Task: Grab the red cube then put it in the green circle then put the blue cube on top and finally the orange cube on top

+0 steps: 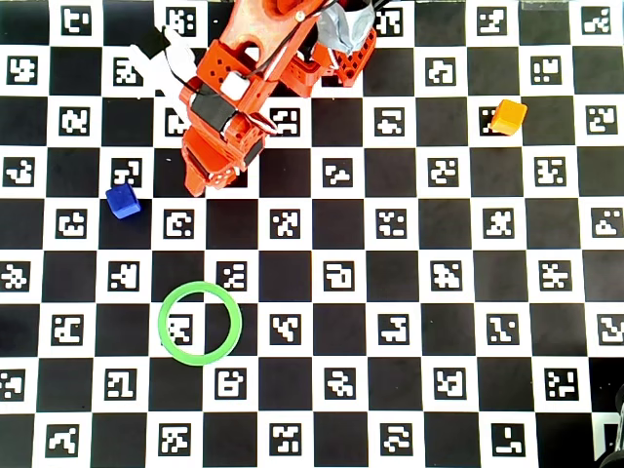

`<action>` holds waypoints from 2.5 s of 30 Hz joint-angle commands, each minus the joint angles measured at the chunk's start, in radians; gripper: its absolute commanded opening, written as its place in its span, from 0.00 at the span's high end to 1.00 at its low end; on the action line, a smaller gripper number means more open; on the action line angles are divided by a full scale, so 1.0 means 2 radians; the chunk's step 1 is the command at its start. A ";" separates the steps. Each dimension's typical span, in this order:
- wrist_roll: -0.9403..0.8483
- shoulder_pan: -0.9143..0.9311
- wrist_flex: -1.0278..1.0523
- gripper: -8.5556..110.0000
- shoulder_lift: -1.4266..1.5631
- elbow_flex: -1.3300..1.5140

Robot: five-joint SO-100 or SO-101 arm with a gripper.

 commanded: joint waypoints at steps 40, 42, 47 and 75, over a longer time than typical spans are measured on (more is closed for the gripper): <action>-0.094 0.022 0.058 0.91 0.033 -0.107; -0.107 0.019 0.081 0.91 0.036 -0.133; -0.161 0.017 0.125 0.91 0.038 -0.198; -0.329 -0.128 0.285 0.92 -0.193 -0.669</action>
